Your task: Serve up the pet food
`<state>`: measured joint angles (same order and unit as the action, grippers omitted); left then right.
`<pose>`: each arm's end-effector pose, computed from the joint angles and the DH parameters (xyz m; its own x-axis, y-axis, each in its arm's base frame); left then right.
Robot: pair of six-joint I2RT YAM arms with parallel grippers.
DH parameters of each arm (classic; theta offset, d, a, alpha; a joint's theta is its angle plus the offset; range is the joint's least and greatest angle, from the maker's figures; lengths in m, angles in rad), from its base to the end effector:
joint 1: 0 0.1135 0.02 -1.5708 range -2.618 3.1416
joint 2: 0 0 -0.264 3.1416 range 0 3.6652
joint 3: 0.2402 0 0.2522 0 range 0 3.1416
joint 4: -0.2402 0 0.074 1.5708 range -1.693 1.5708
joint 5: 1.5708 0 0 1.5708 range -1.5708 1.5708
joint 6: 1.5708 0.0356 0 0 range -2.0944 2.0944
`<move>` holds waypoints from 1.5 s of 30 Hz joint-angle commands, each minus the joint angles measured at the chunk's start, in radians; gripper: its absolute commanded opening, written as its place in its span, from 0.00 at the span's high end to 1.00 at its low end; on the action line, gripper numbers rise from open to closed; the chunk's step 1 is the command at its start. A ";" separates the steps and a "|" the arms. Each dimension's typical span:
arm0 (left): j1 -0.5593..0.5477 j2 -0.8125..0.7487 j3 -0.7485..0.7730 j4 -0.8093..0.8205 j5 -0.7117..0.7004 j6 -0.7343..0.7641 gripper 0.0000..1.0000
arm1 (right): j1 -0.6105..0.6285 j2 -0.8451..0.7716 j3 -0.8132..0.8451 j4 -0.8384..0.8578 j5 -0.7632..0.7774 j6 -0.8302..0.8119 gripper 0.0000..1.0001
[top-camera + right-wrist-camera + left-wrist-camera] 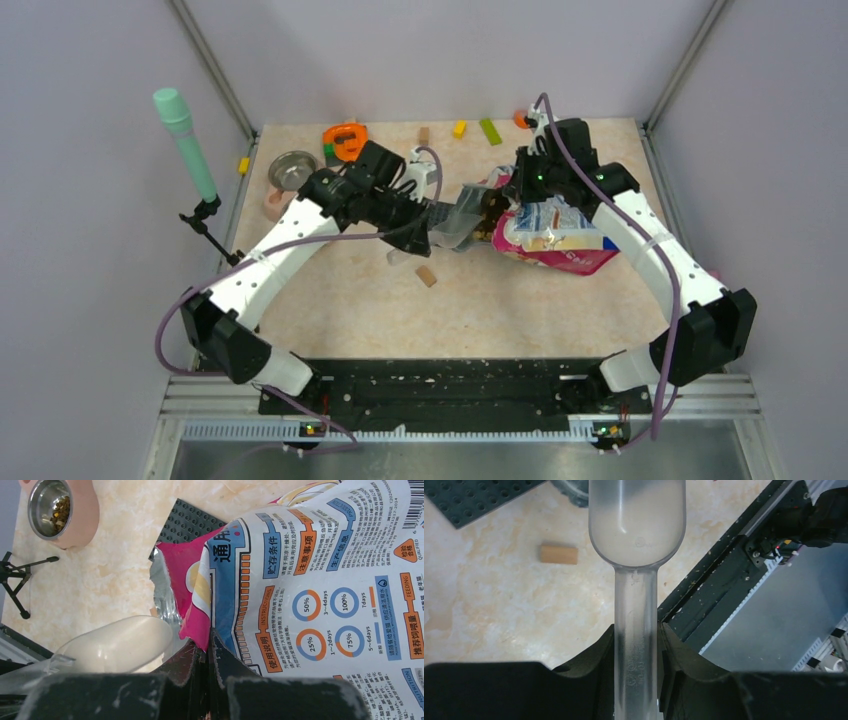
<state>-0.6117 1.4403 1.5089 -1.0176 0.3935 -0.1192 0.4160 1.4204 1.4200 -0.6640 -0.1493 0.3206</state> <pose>0.2281 -0.1767 0.3650 -0.7455 0.3888 -0.5413 0.6290 0.6789 -0.3787 0.2827 0.1307 0.3671 -0.6949 0.0337 -0.7183 -0.3032 0.8921 0.3351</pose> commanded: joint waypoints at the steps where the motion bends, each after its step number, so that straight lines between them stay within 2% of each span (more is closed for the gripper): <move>1: -0.034 0.086 0.123 -0.079 0.118 0.012 1.00 | 0.006 -0.044 0.084 0.034 -0.025 -0.031 1.00; 6: -0.088 0.235 0.223 -0.110 0.147 -0.034 1.00 | 0.007 -0.122 0.015 0.066 -0.033 -0.068 1.00; 12: -0.117 0.391 0.281 -0.088 0.127 -0.091 1.00 | 0.040 -0.223 -0.119 0.181 -0.011 0.011 1.00; 16: -0.117 0.467 0.354 -0.065 0.128 -0.128 1.00 | 0.070 -0.219 -0.139 0.186 0.018 0.023 1.00; 21: -0.127 0.557 0.437 -0.116 0.133 -0.155 1.00 | 0.073 -0.221 -0.140 0.189 0.064 0.027 1.00; 30: -0.132 0.655 0.479 -0.106 0.083 -0.311 1.00 | 0.075 -0.222 -0.165 0.253 0.050 0.079 1.00; 33: -0.133 0.677 0.480 -0.022 0.035 -0.377 1.00 | 0.075 -0.222 -0.168 0.265 0.033 0.090 1.00; 38: -0.138 0.678 0.393 0.255 -0.056 -0.456 1.00 | 0.075 -0.222 -0.173 0.279 -0.015 0.106 1.00; 42: -0.158 0.684 0.345 0.407 -0.174 -0.442 1.00 | 0.075 -0.225 -0.176 0.281 -0.048 0.107 1.00; 45: -0.164 0.709 0.334 0.486 -0.202 -0.448 1.00 | 0.075 -0.230 -0.176 0.277 -0.060 0.104 1.00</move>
<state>-0.7673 2.0884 1.8690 -0.7990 0.3195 -0.5369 0.4736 1.2430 1.2049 -0.5293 -0.0750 0.3824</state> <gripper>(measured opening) 0.339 0.014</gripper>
